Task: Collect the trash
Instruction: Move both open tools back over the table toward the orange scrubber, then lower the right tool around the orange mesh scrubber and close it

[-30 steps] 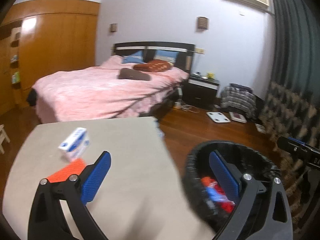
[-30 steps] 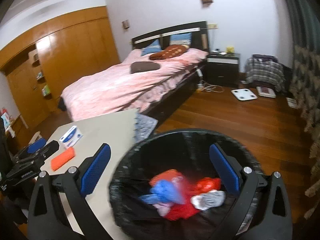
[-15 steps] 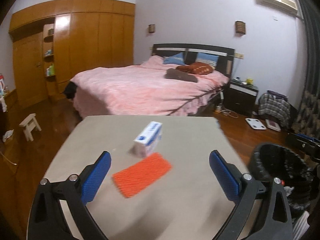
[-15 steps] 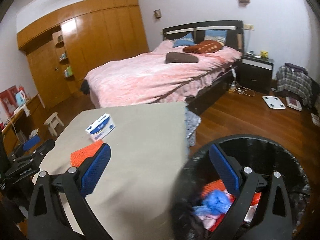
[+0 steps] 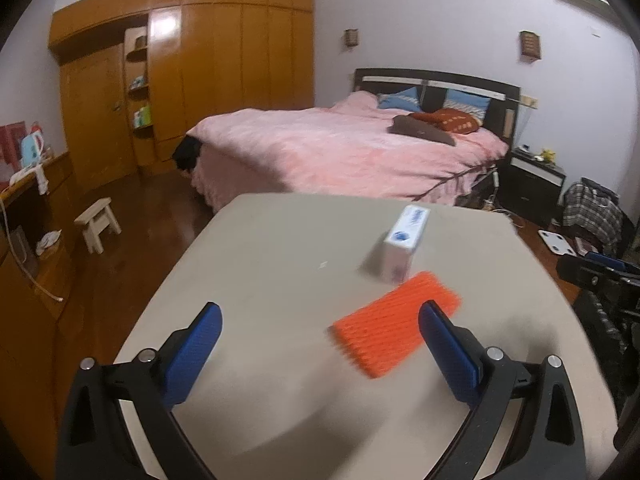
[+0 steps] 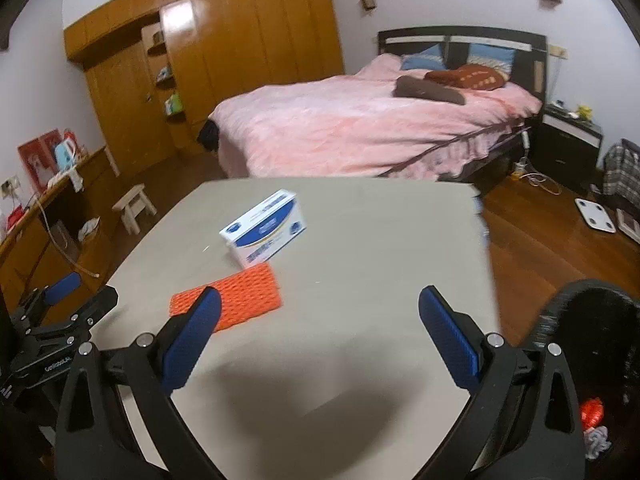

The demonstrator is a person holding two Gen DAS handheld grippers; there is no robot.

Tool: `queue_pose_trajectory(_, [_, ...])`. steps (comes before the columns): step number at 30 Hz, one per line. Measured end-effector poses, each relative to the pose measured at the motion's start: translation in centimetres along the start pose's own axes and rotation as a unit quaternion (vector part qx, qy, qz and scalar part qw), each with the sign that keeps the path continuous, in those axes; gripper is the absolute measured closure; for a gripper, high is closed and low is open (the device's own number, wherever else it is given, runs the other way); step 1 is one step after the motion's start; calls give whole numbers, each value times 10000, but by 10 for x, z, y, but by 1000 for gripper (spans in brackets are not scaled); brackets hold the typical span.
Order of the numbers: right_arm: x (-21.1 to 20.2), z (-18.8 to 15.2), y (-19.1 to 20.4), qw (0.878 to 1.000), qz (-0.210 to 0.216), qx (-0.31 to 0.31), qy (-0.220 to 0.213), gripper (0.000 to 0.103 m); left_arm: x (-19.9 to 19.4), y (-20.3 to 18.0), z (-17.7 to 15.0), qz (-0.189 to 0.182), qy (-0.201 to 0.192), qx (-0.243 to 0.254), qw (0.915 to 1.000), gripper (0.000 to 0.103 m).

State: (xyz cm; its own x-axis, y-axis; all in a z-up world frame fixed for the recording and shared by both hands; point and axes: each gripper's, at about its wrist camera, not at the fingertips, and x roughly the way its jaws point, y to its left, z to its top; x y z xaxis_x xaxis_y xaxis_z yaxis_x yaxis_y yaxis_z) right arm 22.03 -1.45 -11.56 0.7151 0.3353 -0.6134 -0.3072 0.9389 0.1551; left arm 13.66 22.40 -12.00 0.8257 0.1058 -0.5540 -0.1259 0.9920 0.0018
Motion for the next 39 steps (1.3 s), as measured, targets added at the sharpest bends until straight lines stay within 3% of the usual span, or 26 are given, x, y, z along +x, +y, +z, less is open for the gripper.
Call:
queue_pose_trajectory(11, [75,-8,44,9983,32,-223,530,8,22,34,-7,284,63,-172,9994,6])
queue_pose_trajectory(14, [88,-11,46,9974,7,-247,682,20,29,35,-8,334,104,-183,9992,6])
queue_pose_trajectory(28, [122,-18,56,9925,116,-271,1190,31,47,44,-13,343,222,-361,9985,6])
queue_pose_trajectory(39, [120,-18,64,9908,477,-499,1160,74,50,41,-13,366,266,-342,9984,6])
